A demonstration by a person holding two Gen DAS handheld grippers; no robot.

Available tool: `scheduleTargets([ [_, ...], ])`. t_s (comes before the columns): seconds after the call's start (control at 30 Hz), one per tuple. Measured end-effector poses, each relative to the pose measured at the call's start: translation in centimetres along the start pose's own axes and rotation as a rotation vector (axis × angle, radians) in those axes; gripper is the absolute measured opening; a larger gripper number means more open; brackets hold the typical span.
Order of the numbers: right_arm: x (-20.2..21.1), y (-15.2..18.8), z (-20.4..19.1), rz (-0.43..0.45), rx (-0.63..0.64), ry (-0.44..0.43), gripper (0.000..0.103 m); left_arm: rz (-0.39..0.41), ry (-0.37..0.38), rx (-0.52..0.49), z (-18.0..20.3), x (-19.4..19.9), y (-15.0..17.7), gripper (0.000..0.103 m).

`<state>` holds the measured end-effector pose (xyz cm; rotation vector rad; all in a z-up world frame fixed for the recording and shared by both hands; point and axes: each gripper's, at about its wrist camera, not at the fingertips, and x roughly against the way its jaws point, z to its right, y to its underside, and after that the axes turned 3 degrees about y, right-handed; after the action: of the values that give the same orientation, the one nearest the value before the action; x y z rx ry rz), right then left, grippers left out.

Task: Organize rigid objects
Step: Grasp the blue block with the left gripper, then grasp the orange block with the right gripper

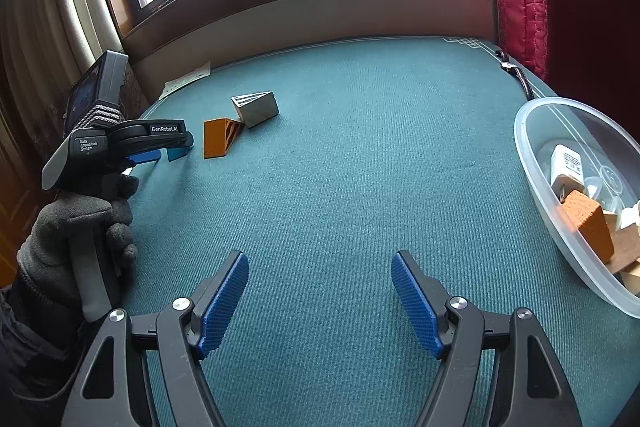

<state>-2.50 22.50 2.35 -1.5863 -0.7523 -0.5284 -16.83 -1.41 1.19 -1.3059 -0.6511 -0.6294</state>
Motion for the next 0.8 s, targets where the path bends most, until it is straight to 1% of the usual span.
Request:
scheduleTargets([
  [0.07, -0.2, -0.2, -0.4, -0.006, 0.009, -0.004, 0.077, 0.001, 0.026, -0.001, 0.1, 0.2, 0.2, 0.033],
  [0.1, -0.3, -0.2, -0.6, -0.009, 0.013, -0.008, 0.077, 0.001, 0.035, -0.001, 0.0, 0.2, 0.2, 0.031],
  [0.3, -1.8, -1.3, -1.6, -0.039, 0.033, -0.031, 0.077, 0.000, 0.065, 0.013, -0.1, 0.9, 0.8, 0.031],
  [0.43, -3.1, -2.6, -2.6, -0.052, 0.045, -0.046, 0.077, 0.017, 0.062, 0.022, -0.6, 1.7, 0.9, 0.031],
  [0.53, -4.0, -3.8, -3.5, -0.045, 0.062, -0.057, 0.076, 0.020, 0.046, 0.033, -1.0, 2.0, 0.8, 0.031],
  [0.67, -5.3, -5.7, -5.3, -0.033, 0.091, -0.079, 0.069, 0.024, 0.055, 0.054, -1.6, 2.4, 0.8, 0.031],
  [0.73, -6.2, -6.5, -6.3, -0.029, 0.109, -0.090, 0.063, 0.035, 0.052, 0.056, -1.7, 2.7, 0.7, 0.031],
  [0.8, -7.1, -7.4, -7.2, -0.024, 0.124, -0.094, 0.059, 0.043, 0.049, 0.057, -1.8, 3.0, 0.7, 0.031],
])
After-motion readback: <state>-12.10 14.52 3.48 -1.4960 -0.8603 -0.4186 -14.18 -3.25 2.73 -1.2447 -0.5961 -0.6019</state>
